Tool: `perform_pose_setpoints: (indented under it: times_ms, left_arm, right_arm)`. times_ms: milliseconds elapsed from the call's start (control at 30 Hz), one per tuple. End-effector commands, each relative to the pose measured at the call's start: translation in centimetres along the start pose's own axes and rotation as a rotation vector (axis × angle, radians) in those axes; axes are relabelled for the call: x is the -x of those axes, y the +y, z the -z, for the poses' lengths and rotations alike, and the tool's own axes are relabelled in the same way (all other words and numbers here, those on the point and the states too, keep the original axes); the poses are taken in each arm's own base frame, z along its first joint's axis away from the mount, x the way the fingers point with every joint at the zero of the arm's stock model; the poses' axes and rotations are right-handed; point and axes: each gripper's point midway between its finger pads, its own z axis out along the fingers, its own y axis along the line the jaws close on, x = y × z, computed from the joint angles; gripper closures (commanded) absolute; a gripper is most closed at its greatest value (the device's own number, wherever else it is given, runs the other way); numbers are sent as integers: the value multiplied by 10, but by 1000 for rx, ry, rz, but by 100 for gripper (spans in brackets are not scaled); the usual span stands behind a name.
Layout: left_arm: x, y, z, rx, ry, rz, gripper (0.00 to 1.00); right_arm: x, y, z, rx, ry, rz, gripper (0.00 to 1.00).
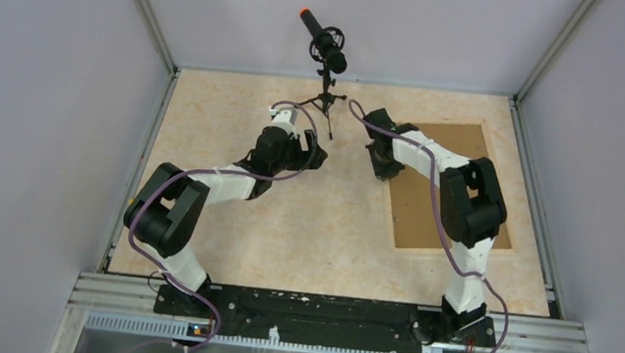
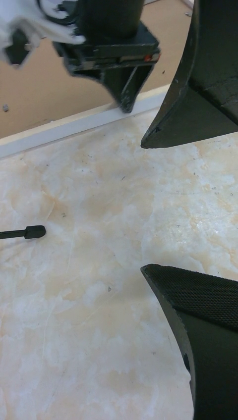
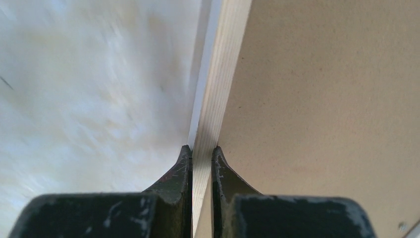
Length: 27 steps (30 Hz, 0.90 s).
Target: Put the photo into the frame
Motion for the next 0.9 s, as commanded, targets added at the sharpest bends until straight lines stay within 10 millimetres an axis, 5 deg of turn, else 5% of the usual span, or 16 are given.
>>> perform_pose_setpoints:
  times_ms: [0,267,433,567,700,733,867]
  left_arm:
    - [18,-12,3,-50,-51,7,10]
    - [16,-9,1,-47,-40,17,10]
    - [13,-9,-2,-54,-25,26,10]
    - [9,-13,-5,-82,2,30,10]
    - [0,-22,-11,-142,45,38,10]
    - [-2,-24,-13,-156,54,40,9]
    - [-13,-31,-21,-202,111,44,9]
  right_arm:
    - [-10,-20,32,35,-72,299,100]
    - [-57,-7,55,218,-9,497,100]
    - [-106,-6,70,291,-31,733,100]
    - [-143,-15,69,298,-15,790,100]
    - [-157,-19,66,285,-19,790,100]
    - [-156,-21,65,271,-19,779,98]
    - [-145,-28,64,185,-51,729,57]
